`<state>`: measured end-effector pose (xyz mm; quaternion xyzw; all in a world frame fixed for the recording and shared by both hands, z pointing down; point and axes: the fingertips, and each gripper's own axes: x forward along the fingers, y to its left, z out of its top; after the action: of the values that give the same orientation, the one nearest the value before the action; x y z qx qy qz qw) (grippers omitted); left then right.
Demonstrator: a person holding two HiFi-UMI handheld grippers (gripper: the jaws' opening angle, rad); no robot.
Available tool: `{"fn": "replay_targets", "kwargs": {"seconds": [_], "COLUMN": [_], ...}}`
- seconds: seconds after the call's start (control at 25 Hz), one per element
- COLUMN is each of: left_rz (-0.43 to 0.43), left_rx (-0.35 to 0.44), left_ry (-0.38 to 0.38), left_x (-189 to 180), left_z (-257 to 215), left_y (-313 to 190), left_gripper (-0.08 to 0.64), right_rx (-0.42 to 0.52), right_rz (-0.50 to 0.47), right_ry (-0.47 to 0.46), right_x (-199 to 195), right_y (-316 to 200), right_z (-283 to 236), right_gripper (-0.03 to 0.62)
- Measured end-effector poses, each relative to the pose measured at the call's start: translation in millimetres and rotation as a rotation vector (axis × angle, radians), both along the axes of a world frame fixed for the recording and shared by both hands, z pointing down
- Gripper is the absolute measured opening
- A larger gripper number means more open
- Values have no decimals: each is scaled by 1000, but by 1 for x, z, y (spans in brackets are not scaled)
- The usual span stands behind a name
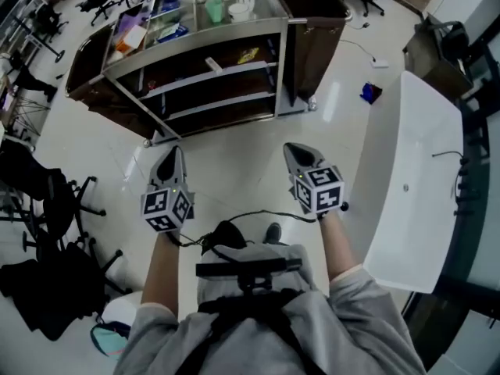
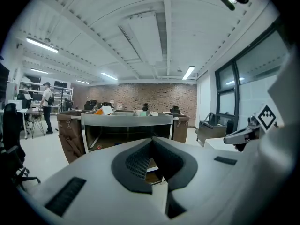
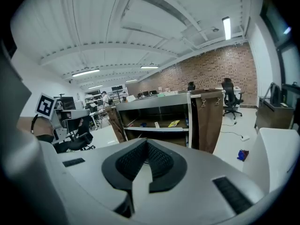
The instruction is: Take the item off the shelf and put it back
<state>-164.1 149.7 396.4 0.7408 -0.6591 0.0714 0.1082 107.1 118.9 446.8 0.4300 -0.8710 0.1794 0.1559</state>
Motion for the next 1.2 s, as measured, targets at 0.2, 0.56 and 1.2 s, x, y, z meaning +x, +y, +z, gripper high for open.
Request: {"fn": "replay_targets", "kwargs": {"seconds": [0.2, 0.56, 1.2], "left_rz": [14, 91, 221], "left_rx": [2, -11, -31], "left_ry": [-32, -28, -24], "left_x": [10, 6, -24], "left_z": [-4, 7, 30], "left_y": [-23, -98, -207], "left_gripper": [7, 8, 7], "right_rx": [13, 11, 31], "right_rz": [-14, -12, 134], "right_ry": [5, 22, 40], "right_x": [-1, -39, -95], "right_y": [-20, -78, -207], "right_z": [2, 16, 47], "right_gripper": [9, 9, 11]}}
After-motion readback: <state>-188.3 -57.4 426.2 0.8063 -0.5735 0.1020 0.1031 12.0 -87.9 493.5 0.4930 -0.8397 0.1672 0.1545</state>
